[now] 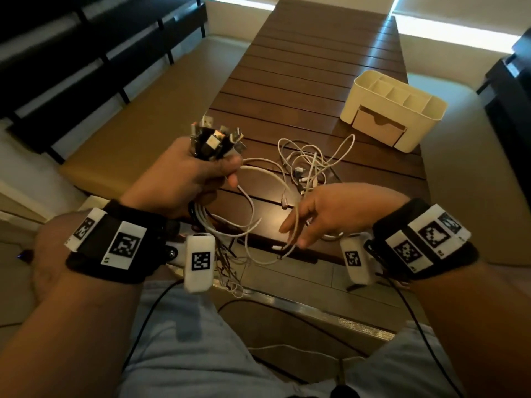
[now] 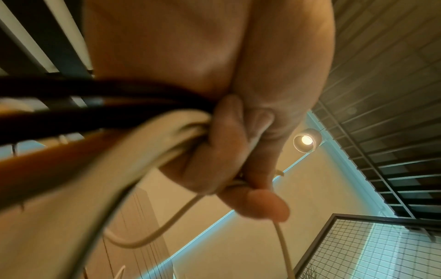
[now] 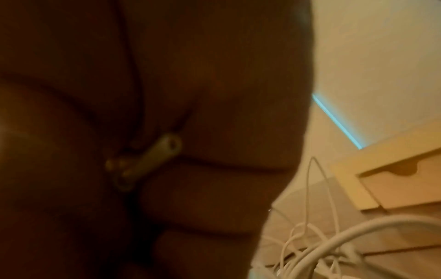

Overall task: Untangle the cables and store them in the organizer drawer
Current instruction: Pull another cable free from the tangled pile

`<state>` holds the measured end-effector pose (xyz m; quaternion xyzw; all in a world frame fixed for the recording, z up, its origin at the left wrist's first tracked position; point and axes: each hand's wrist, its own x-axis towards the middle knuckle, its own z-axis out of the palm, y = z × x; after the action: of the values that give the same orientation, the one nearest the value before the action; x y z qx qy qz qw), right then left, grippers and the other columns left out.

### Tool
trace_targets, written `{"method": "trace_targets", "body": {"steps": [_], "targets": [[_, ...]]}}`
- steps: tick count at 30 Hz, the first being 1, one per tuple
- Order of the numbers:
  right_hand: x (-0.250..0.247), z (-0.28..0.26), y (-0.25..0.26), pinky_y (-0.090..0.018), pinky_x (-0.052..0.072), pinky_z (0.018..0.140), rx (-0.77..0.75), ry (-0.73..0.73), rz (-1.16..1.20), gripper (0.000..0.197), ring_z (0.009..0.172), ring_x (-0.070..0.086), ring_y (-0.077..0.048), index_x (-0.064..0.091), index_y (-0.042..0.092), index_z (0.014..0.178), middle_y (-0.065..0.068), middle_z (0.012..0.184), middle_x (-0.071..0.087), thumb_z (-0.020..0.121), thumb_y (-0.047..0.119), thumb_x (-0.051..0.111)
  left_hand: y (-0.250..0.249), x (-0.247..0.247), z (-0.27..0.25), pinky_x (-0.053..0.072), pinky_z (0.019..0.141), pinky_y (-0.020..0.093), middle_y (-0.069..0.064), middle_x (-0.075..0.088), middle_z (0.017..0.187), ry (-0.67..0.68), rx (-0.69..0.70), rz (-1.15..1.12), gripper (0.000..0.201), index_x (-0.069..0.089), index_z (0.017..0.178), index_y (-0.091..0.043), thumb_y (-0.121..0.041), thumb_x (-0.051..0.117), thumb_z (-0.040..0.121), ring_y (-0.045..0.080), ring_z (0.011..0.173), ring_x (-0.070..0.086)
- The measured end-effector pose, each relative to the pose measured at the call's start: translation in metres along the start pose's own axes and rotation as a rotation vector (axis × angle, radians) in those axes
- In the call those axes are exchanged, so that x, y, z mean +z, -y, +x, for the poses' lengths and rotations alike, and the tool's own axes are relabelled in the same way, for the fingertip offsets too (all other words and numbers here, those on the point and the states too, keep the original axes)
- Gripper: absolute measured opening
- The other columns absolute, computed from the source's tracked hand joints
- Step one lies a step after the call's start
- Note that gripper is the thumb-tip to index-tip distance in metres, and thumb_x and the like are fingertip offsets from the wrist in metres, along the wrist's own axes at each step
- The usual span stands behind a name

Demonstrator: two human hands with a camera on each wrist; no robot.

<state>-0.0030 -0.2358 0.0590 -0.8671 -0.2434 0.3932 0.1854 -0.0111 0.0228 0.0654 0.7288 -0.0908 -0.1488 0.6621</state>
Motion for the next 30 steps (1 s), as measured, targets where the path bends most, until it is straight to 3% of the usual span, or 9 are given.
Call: {"method": "trace_targets", "body": {"steps": [3, 5, 8, 11, 14, 17, 20, 25, 30], "targets": [[-0.008, -0.014, -0.004, -0.043, 0.048, 0.101, 0.047, -0.041, -0.002, 0.022, 0.102, 0.067, -0.014, 0.063, 0.052, 0.101, 0.026, 0.105, 0.071, 0.09, 0.034, 0.068, -0.004, 0.004, -0.013, 0.031, 0.047, 0.029, 0.006, 0.063, 0.068, 0.111, -0.044, 0.14, 0.012, 0.065, 0.08, -0.012, -0.021, 0.063, 0.089, 0.023, 0.049, 0.039], [-0.012, -0.024, -0.001, -0.039, 0.054, 0.083, 0.002, -0.158, 0.083, 0.015, 0.077, 0.067, -0.021, 0.066, 0.044, 0.104, 0.024, 0.098, 0.073, 0.093, 0.034, 0.062, -0.007, 0.008, -0.021, 0.035, 0.054, 0.034, 0.005, 0.064, 0.067, 0.183, -0.074, 0.236, 0.016, 0.067, 0.078, -0.015, -0.016, 0.062, 0.093, 0.032, 0.055, 0.04], [-0.011, -0.03, 0.016, -0.025, 0.049, 0.063, -0.151, -0.311, 0.235, 0.021, 0.05, 0.051, -0.011, 0.071, 0.041, 0.085, 0.01, 0.102, 0.075, 0.095, 0.044, 0.053, -0.009, 0.014, -0.028, 0.031, 0.046, 0.027, 0.009, 0.061, 0.066, 0.29, -0.135, 0.273, 0.021, 0.064, 0.077, -0.007, -0.011, 0.06, 0.097, 0.026, 0.052, 0.035], [-0.003, -0.029, 0.035, -0.023, 0.048, 0.059, -0.239, -0.25, 0.305, 0.025, 0.054, 0.052, -0.015, 0.072, 0.04, 0.089, 0.001, 0.098, 0.075, 0.086, 0.055, 0.052, -0.01, 0.018, -0.031, 0.031, 0.042, 0.025, 0.007, 0.062, 0.066, 0.291, -0.162, 0.289, 0.017, 0.062, 0.083, -0.004, -0.013, 0.06, 0.097, 0.025, 0.054, 0.036], [0.005, -0.019, 0.043, -0.043, 0.053, 0.072, -0.241, -0.253, 0.24, 0.034, 0.077, 0.065, -0.029, 0.073, 0.032, 0.097, 0.002, 0.097, 0.074, 0.076, 0.056, 0.062, -0.007, 0.019, -0.028, 0.029, 0.039, 0.022, 0.002, 0.063, 0.063, 0.207, -0.175, 0.219, 0.013, 0.06, 0.084, -0.007, -0.011, 0.058, 0.097, 0.018, 0.048, 0.035], [0.008, -0.008, 0.04, -0.028, 0.05, 0.077, -0.195, -0.335, 0.116, 0.027, 0.085, 0.062, -0.005, 0.072, 0.031, 0.098, 0.007, 0.093, 0.07, 0.079, 0.05, 0.07, -0.003, 0.02, -0.026, 0.03, 0.038, 0.021, 0.002, 0.064, 0.063, 0.189, -0.168, 0.173, 0.013, 0.06, 0.086, -0.009, -0.011, 0.055, 0.098, 0.013, 0.045, 0.034], [0.011, -0.003, 0.037, -0.02, 0.044, 0.07, -0.199, -0.452, 0.112, 0.012, 0.077, 0.058, -0.005, 0.071, 0.028, 0.093, 0.005, 0.085, 0.067, 0.088, 0.039, 0.069, 0.002, 0.024, -0.023, 0.026, 0.037, 0.019, 0.0, 0.059, 0.053, 0.15, -0.176, 0.085, 0.015, 0.057, 0.085, -0.007, -0.008, 0.053, 0.099, 0.007, 0.039, 0.031], [0.018, -0.001, 0.034, -0.017, 0.042, 0.051, -0.265, -0.152, 0.379, 0.016, 0.05, 0.052, -0.007, 0.073, 0.013, 0.098, -0.001, 0.078, 0.074, 0.092, 0.026, 0.066, 0.005, 0.012, -0.016, 0.033, 0.042, 0.018, 0.009, 0.073, 0.088, -0.175, -0.144, 0.001, 0.007, 0.06, 0.093, -0.013, -0.014, 0.056, 0.099, 0.008, 0.047, 0.038], [0.02, 0.001, 0.032, -0.017, 0.044, 0.05, -0.238, 0.025, 0.427, 0.025, 0.049, 0.049, -0.015, 0.069, 0.008, 0.101, 0.0, 0.084, 0.077, 0.091, 0.03, 0.061, 0.006, -0.001, -0.013, 0.036, 0.046, 0.019, -0.001, 0.064, 0.07, -0.267, -0.114, 0.003, 0.007, 0.062, 0.097, -0.016, -0.02, 0.056, 0.101, 0.009, 0.054, 0.044]]}}
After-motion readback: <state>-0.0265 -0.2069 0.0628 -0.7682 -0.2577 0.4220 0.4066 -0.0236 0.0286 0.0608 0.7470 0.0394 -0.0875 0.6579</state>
